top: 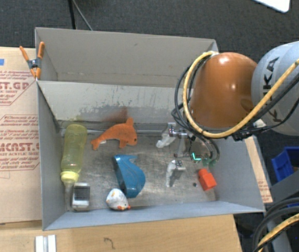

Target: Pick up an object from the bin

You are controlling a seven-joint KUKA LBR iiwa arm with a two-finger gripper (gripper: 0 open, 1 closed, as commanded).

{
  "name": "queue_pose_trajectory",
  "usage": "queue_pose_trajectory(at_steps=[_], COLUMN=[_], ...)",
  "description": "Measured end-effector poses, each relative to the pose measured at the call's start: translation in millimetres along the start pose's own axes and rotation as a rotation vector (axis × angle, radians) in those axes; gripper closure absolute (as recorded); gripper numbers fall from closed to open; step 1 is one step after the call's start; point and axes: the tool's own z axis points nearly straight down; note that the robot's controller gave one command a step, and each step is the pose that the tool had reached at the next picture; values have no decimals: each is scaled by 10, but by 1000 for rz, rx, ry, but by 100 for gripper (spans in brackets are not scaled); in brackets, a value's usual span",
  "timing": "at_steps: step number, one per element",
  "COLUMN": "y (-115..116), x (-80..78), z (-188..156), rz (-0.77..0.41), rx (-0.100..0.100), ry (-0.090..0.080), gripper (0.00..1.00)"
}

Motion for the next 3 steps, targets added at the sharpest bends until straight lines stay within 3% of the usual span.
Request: queue_pose_trajectory(at_steps=[1, 2, 3], y=[-2, 167, 319], x=[-16, -58, -43], z=[-35, 183, 802], rz=[1, -78, -208], rx=[-1, 2, 0], ry=[-8, -16, -13], gripper=[0, 0, 0])
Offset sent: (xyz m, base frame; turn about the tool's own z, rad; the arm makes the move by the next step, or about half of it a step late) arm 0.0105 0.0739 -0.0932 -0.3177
